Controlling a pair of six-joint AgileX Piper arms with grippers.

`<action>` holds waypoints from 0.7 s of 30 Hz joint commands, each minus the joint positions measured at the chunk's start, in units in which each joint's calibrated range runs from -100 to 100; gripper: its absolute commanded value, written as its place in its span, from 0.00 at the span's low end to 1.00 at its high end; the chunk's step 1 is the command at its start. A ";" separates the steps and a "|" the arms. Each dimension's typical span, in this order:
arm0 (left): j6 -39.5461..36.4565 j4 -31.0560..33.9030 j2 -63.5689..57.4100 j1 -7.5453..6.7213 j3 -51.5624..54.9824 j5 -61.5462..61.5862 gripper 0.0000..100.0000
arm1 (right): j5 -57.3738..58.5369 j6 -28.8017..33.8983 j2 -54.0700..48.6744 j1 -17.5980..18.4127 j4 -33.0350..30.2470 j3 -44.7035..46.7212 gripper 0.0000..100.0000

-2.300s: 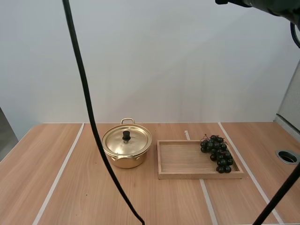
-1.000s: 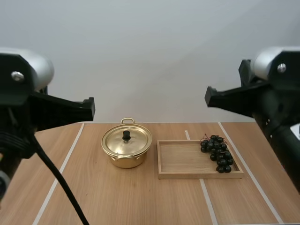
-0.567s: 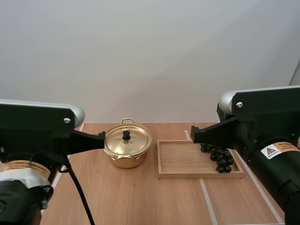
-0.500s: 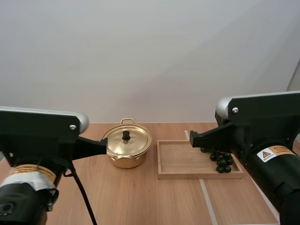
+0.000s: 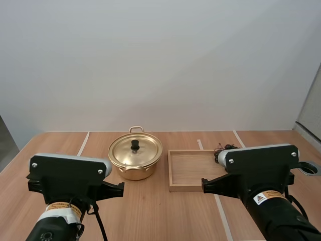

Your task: Open the pot, put the pineapple inside, and close it

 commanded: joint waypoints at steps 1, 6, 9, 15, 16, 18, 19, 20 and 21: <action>-0.39 -3.00 -0.07 -0.26 0.36 4.06 0.00 | 1.41 3.61 -0.17 0.55 2.40 0.35 0.17; -0.18 -4.60 -0.41 -0.26 0.36 3.57 0.00 | 8.53 5.03 -0.17 1.16 3.47 0.35 0.17; -0.17 -5.39 -0.41 -0.26 0.36 3.77 0.00 | 9.05 5.03 -0.17 1.54 2.28 0.35 0.17; -0.52 -9.34 -0.41 0.54 0.36 4.42 0.00 | 5.11 5.03 -0.17 1.74 -1.46 2.74 0.24; -1.02 -12.53 -0.41 0.67 0.36 5.62 0.00 | 4.22 5.03 -0.30 1.74 -3.13 3.39 0.26; -0.69 -12.77 -0.41 0.74 0.36 5.78 0.00 | 3.14 5.03 -0.75 1.41 -5.67 4.30 0.28; -0.69 -12.77 -0.41 0.74 0.36 5.78 0.00 | 3.14 5.03 -1.28 1.29 -6.13 4.63 0.29; -0.69 -12.77 -0.41 0.74 0.36 5.78 0.00 | 2.95 5.03 -1.57 1.10 -6.29 5.17 0.29; -0.69 -12.77 -0.41 0.74 0.36 5.78 0.00 | 2.76 5.03 -1.57 0.94 -6.29 5.58 0.29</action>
